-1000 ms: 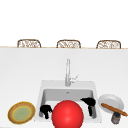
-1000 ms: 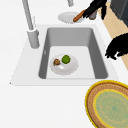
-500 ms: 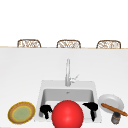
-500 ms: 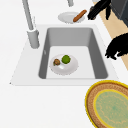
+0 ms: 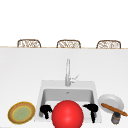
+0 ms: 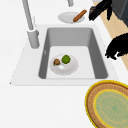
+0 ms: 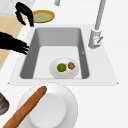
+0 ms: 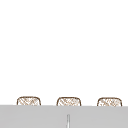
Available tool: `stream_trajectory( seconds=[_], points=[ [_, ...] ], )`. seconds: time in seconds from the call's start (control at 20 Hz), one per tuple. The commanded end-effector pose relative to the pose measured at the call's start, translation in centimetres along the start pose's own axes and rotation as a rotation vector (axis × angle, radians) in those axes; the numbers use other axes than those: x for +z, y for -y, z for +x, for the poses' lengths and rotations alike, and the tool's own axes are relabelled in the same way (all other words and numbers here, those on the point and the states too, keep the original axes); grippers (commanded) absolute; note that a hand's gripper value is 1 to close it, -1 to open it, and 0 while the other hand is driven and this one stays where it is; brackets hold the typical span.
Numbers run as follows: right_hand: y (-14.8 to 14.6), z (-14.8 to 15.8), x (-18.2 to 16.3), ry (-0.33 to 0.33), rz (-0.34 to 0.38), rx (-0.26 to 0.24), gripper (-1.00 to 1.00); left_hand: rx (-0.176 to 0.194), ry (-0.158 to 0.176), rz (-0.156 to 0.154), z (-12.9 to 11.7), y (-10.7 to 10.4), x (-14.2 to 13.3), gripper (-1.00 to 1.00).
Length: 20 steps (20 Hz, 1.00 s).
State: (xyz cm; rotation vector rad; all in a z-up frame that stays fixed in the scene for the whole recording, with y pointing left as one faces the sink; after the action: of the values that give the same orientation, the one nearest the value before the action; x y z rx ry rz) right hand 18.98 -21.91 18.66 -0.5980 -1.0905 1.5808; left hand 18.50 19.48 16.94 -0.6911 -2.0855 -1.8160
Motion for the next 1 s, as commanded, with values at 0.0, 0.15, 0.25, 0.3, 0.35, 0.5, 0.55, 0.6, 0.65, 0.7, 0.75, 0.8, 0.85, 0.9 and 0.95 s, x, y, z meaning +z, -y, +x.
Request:
stream_trajectory(
  seconds=[0.0, 0.15, 0.25, 0.3, 0.35, 0.5, 0.55, 0.6, 0.65, 0.7, 0.75, 0.8, 0.85, 0.9, 0.95],
  points=[
    [-1.0, 0.5, 1.3, -0.001, 0.024, -0.007, -1.00, 0.000, 0.000, 0.000, 0.0, 0.0, 0.0, 0.00],
    [-0.7, 0.4, 1.1, -0.001, 0.002, 0.000, -1.00, 0.000, 0.000, 0.000, 0.0, 0.0, 0.0, 0.00],
    [-0.8, 0.4, 1.1, 0.000, 0.009, -0.002, -1.00, 0.000, 0.000, 0.000, 0.0, 0.0, 0.0, 0.00],
    [-0.9, 0.4, 1.1, 0.000, 0.014, -0.004, -1.00, 0.000, 0.000, 0.000, 0.0, 0.0, 0.0, 0.00],
    [-0.9, 0.4, 1.1, 0.000, 0.012, -0.003, 0.00, 0.006, -0.001, 0.001, 0.0, 0.0, 0.0, -1.00],
    [-0.9, 0.5, 1.1, 0.001, 0.003, 0.005, 0.00, 0.015, -0.005, 0.007, -1.5, -0.7, -0.9, -1.00],
    [-0.9, 0.5, 1.1, 0.001, 0.001, 0.003, 0.00, 0.034, -0.006, 0.007, -2.3, -0.8, -1.1, -1.00],
    [-0.9, 0.5, 1.1, 0.000, 0.000, 0.002, 0.00, 0.049, -0.009, 0.005, -3.0, -0.9, -1.5, -1.00],
    [-0.9, 0.5, 1.1, 0.000, -0.001, 0.001, 0.00, 0.061, -0.009, 0.000, -3.8, -1.0, -1.8, -1.00],
    [-0.9, 0.5, 1.1, -0.001, -0.003, 0.000, 0.00, 0.070, -0.011, -0.003, -4.6, -1.3, -2.0, -1.00],
    [-0.9, 0.5, 1.1, -0.001, -0.004, 0.000, 0.00, 0.074, -0.011, -0.005, -5.3, -1.4, -2.2, -1.00],
    [-0.9, 0.5, 1.1, -0.002, -0.004, -0.001, 0.00, 0.077, -0.011, -0.006, -6.0, -1.5, -2.5, -1.00],
    [-0.9, 0.5, 1.1, -0.002, -0.005, -0.002, 0.00, 0.079, -0.011, -0.008, -6.7, -1.7, -2.8, -1.00],
    [-0.9, 0.5, 1.1, -0.002, -0.006, -0.003, 0.00, 0.081, -0.012, -0.012, -7.5, -1.7, -3.1, -1.00],
    [-0.9, 0.5, 1.1, -0.003, -0.006, -0.003, 0.00, 0.085, -0.015, -0.017, -8.3, -1.7, -3.4, -1.00]
  ],
)
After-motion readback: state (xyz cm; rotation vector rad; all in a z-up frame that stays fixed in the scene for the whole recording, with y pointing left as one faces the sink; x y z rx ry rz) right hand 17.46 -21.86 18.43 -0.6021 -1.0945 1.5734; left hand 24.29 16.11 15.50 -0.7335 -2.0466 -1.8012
